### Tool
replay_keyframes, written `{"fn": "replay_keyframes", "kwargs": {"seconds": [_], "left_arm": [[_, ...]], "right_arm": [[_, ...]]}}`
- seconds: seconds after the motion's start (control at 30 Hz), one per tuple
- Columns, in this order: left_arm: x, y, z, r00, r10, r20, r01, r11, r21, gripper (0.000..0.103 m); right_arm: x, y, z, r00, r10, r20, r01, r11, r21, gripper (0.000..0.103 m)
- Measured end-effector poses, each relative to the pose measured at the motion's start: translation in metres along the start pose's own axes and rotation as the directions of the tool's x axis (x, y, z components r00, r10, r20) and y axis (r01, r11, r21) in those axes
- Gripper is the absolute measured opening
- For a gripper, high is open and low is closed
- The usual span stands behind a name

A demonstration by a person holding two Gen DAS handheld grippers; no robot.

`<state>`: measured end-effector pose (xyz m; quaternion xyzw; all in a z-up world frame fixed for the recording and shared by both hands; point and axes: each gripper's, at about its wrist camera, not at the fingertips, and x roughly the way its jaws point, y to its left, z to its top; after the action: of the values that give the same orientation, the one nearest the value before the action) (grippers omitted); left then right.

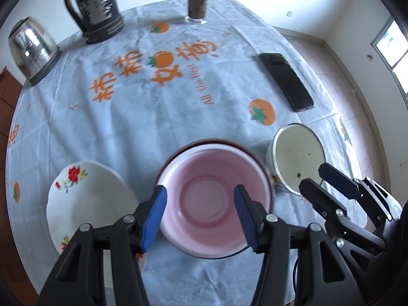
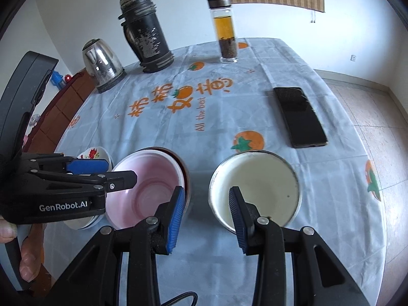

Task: Organize plates and bowls
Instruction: 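Move both grippers to the rim of the white enamel bowl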

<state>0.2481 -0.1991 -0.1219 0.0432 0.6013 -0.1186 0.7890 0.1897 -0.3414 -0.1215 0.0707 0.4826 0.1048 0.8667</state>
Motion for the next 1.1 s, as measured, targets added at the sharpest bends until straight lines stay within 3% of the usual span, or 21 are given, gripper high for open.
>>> {"fn": "replay_keyframes", "kwargs": {"seconds": [0.37,0.5,0.63,1.1], "left_arm": [[0.012,-0.056,0.022,0.998,-0.059,-0.002,0.058,0.983,0.175,0.050],[0.026,-0.072,0.030,0.997,-0.074,-0.024,0.077,0.971,0.225,0.031],[0.033,-0.078,0.037,0.996,-0.082,-0.039,0.089,0.967,0.239,0.020],[0.050,-0.093,0.048,0.987,-0.113,-0.110,0.139,0.955,0.264,0.012]], "right_arm": [[-0.016,-0.055,-0.016,0.992,-0.121,0.023,0.116,0.984,0.136,0.038],[-0.012,-0.072,-0.020,0.990,-0.142,0.008,0.138,0.975,0.175,0.038],[-0.008,-0.076,-0.019,0.991,-0.135,0.003,0.132,0.973,0.190,0.035],[0.011,-0.078,-0.021,0.991,-0.125,-0.038,0.130,0.969,0.208,0.020]]}}
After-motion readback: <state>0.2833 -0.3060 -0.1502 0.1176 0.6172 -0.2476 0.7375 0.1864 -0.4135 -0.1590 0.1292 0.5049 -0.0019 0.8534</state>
